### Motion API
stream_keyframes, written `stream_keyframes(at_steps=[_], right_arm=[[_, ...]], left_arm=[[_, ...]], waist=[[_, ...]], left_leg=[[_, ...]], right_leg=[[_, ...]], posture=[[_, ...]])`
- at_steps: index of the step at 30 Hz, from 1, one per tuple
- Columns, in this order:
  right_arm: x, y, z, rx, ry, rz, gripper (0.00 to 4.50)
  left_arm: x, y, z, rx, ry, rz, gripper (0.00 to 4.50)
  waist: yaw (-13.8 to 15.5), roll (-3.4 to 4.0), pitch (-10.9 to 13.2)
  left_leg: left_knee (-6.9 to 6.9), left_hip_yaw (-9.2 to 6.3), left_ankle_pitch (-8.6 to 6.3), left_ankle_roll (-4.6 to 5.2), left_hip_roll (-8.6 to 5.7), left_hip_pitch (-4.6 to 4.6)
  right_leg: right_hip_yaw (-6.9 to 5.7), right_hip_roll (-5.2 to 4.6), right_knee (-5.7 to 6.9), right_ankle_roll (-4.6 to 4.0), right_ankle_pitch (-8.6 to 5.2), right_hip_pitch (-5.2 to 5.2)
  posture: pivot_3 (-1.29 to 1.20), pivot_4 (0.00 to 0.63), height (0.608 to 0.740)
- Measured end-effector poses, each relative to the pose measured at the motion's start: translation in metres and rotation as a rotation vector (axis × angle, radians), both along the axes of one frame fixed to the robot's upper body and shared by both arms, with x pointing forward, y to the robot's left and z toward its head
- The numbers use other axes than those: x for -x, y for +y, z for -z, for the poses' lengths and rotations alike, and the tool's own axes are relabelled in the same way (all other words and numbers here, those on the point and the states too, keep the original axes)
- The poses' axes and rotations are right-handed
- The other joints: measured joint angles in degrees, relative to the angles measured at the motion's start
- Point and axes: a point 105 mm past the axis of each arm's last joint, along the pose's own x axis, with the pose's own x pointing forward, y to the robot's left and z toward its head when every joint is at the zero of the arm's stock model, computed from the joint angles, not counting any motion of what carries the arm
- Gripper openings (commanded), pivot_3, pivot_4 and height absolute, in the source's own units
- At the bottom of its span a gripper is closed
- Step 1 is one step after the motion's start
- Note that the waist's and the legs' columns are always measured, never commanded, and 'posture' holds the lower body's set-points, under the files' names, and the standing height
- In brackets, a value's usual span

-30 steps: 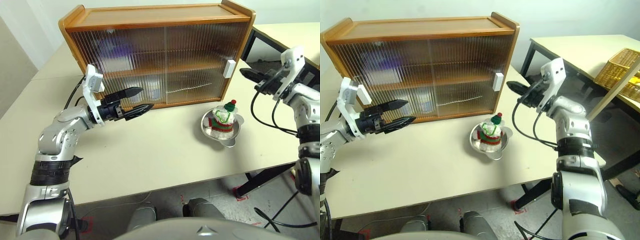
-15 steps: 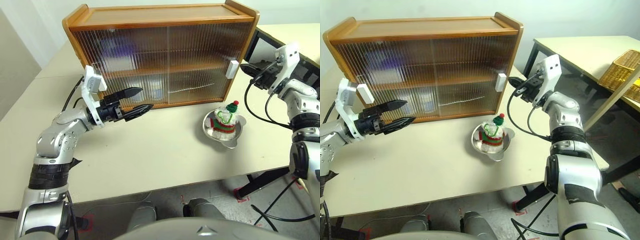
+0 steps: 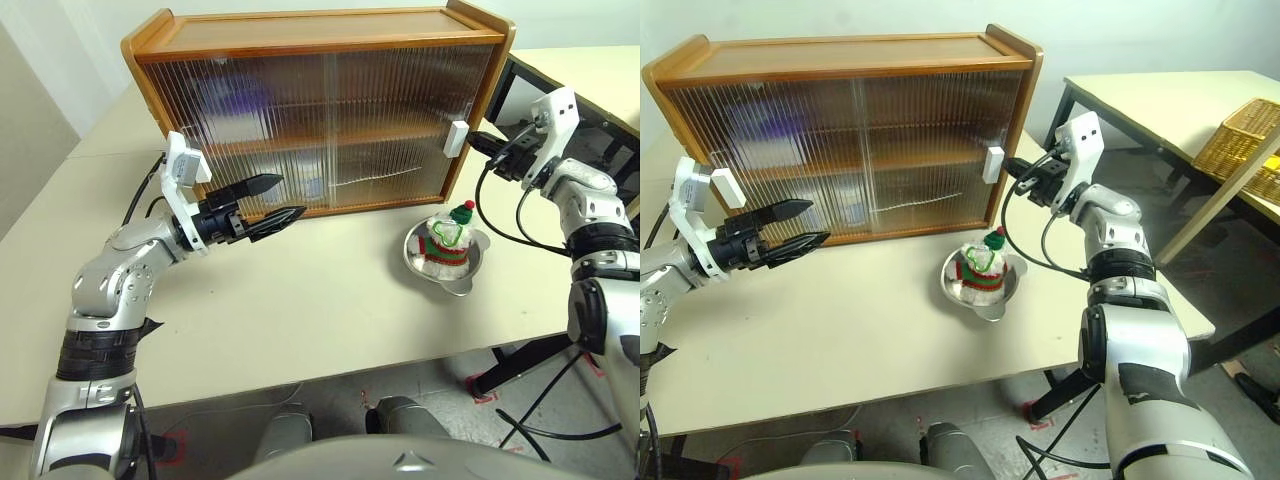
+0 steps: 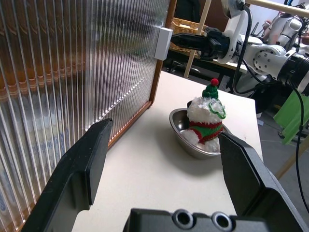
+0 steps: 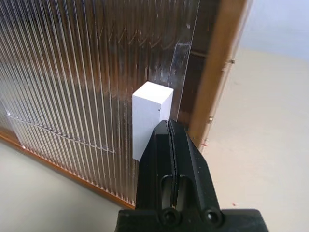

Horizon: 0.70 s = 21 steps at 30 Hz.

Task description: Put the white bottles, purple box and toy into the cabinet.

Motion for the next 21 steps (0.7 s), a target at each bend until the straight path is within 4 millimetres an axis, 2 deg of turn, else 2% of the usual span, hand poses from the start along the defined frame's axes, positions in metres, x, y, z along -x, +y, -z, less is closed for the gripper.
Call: stream_keyframes(at_steps=[7,15,21], right_arm=[[-0.002,0.012,0.004,0.007,0.038,-0.034,0.04],[-0.005,0.037,0.008,0.006,0.066,-0.095,0.04],[-0.008,0.059,0.003,-0.01,0.058,-0.136,0.04]], left_arm=[[-0.001,0.0,0.0,0.001,-0.001,-0.008,4.5],[-0.001,0.002,-0.001,0.004,-0.005,-0.021,4.5],[-0.001,0.003,-0.002,0.01,-0.008,-0.027,4.5]], waist=[[0.1,0.0,0.0],[0.1,0.01,0.0],[0.2,0.01,0.0]], left_leg=[[0.0,-0.01,0.0,0.0,0.0,0.0],[0.0,-0.03,0.0,0.0,0.01,0.0],[-0.04,-0.04,0.0,0.0,0.02,0.0]], right_leg=[[-0.01,0.0,0.0,-0.03,0.0,0.0],[-0.04,0.01,0.0,-0.11,0.02,-0.01],[-0.05,0.02,0.0,-0.18,0.01,-0.05]], posture=[[-0.02,0.0,0.74],[-0.02,0.0,0.74],[-0.01,0.0,0.74]])
